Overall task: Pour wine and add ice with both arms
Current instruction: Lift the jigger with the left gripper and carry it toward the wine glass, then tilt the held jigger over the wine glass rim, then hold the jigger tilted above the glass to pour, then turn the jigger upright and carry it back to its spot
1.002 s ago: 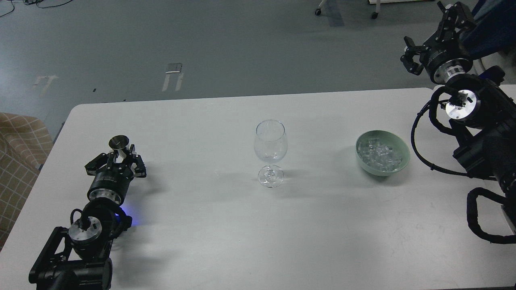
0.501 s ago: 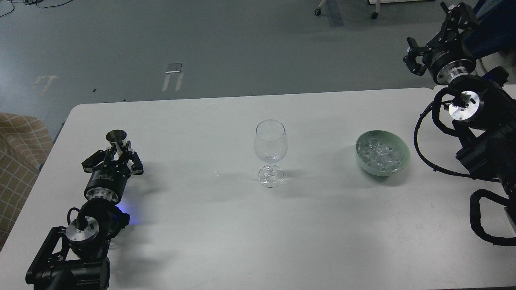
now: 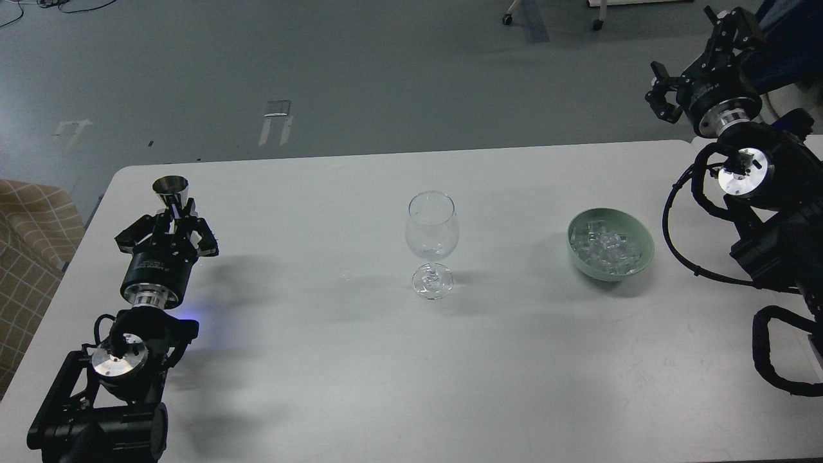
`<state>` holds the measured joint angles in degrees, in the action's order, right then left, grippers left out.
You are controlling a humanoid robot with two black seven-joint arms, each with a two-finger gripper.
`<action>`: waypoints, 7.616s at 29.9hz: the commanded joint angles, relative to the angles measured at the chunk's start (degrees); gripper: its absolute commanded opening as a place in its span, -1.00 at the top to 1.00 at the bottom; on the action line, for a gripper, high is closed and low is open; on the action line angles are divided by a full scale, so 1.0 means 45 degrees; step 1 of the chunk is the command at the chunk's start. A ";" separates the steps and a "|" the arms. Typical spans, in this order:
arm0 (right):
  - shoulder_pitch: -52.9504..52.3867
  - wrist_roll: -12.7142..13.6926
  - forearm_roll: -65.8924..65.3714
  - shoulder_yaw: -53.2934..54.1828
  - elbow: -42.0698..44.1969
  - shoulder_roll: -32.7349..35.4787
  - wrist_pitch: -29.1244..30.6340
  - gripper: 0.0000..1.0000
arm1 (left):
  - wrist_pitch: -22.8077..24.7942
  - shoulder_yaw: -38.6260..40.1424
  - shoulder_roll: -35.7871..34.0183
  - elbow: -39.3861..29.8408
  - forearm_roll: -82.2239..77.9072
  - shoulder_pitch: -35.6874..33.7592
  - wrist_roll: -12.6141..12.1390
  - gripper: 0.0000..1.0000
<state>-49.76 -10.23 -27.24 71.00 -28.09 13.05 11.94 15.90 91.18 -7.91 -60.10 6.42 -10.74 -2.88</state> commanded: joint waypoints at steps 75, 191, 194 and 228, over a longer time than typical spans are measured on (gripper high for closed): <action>0.1448 -0.0032 0.0000 0.0120 -0.1335 0.1005 0.0021 -1.00 | -0.3787 -0.5750 0.1757 -0.7523 -0.3300 -0.0035 -0.0472 1.00; 0.1624 -0.0032 0.0019 0.0335 -0.1433 0.1122 0.0060 -1.00 | -0.3084 -0.7117 0.0272 -0.6448 -1.2735 -0.1304 -0.1195 1.00; 0.1624 -0.0032 0.0019 0.0335 -0.1433 0.1122 0.0060 -1.00 | -0.3084 -0.7137 0.0272 -0.6448 -1.2931 -0.1324 -0.1195 1.00; 0.1643 -0.0032 0.0019 0.0354 -0.1433 0.1161 0.0060 -1.00 | -0.2986 -0.7840 -0.0568 -0.7014 -1.7326 -0.2242 -0.1312 1.00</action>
<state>-42.36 -10.39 -27.16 72.60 -34.54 18.28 12.21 2.42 55.90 -10.52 -91.23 -71.50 -20.80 -8.46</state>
